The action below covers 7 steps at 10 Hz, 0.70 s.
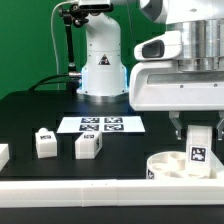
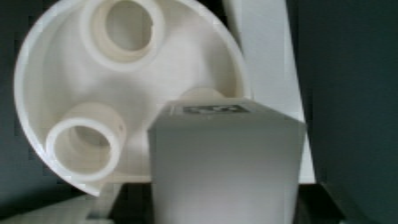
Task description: Assemble stool
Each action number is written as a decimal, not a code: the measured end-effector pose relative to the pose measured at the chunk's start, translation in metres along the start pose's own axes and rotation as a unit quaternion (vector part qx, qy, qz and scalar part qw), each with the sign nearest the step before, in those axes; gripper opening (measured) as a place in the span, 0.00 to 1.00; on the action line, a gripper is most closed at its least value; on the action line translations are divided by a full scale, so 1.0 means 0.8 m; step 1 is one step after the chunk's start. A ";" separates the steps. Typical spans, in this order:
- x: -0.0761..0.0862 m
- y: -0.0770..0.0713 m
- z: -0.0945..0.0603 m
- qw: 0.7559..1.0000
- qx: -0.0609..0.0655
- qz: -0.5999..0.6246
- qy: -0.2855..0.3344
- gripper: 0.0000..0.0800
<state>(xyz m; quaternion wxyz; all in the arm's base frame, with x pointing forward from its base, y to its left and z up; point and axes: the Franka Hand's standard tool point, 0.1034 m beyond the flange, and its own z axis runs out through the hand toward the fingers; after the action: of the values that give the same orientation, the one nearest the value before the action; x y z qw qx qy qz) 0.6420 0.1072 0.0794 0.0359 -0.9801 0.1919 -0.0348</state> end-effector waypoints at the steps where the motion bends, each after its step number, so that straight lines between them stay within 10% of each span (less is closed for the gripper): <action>1: -0.001 -0.001 0.000 0.999 0.002 0.046 -0.002 0.43; 7: -0.001 -0.001 0.000 0.970 0.011 0.243 -0.011 0.43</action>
Offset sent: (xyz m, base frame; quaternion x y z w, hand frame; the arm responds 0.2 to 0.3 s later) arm 0.0000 0.0000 0.0000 0.0000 0.0000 0.1938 0.9810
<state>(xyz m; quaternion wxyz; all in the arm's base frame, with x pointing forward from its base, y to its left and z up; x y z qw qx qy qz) 0.6415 0.1080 0.0796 0.0559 -0.9041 0.4232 -0.0165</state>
